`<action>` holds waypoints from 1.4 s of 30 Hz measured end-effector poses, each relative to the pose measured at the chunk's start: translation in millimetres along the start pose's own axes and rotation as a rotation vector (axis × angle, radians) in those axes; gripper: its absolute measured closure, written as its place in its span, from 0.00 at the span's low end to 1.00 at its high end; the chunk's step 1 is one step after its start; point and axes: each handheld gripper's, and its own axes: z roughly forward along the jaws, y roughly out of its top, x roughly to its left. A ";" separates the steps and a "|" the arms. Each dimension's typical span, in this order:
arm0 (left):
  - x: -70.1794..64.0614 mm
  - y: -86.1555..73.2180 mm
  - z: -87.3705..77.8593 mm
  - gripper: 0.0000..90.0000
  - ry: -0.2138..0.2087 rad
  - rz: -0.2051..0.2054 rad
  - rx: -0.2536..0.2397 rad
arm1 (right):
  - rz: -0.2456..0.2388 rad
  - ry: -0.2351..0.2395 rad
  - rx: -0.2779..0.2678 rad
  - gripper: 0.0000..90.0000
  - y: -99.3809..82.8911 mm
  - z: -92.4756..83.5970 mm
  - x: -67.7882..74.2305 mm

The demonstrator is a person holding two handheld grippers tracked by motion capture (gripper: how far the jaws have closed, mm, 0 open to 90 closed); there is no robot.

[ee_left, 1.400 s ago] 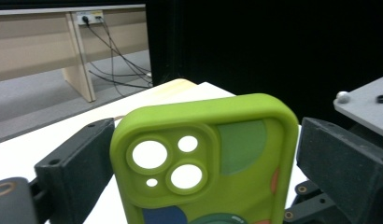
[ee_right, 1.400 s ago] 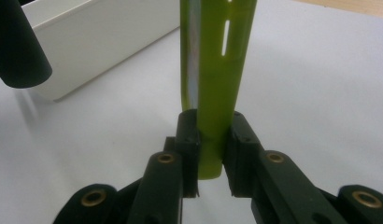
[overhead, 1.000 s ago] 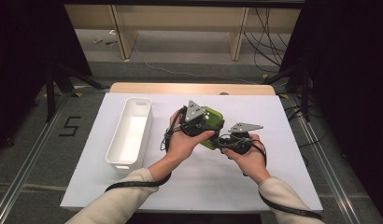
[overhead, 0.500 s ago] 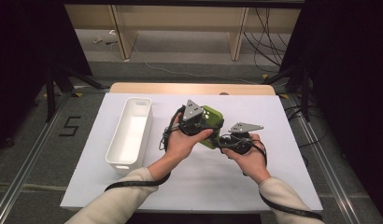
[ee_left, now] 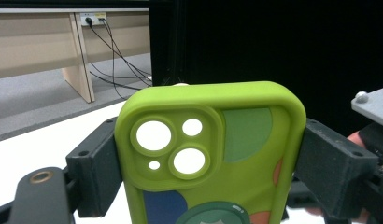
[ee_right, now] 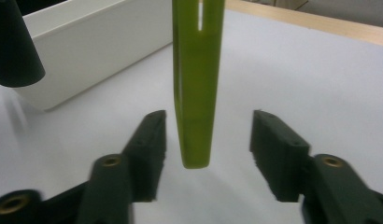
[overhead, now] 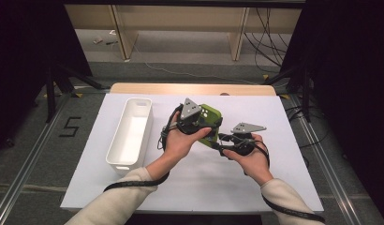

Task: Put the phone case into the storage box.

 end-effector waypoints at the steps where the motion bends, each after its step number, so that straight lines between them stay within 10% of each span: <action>1: 0.5 0.3 -0.2 0.18 0.000 0.001 -0.001 | -0.004 -0.001 -0.020 0.41 0.0 -1.9 -0.9; 9: 4.8 2.4 -2.9 0.18 0.013 0.008 -0.012 | -0.031 0.009 -0.061 0.18 -3.9 -9.1 -4.4; 42: 19.9 10.6 -17.4 0.18 0.071 0.020 -0.023 | -0.007 -0.015 -0.136 0.17 -18.4 -37.2 -13.2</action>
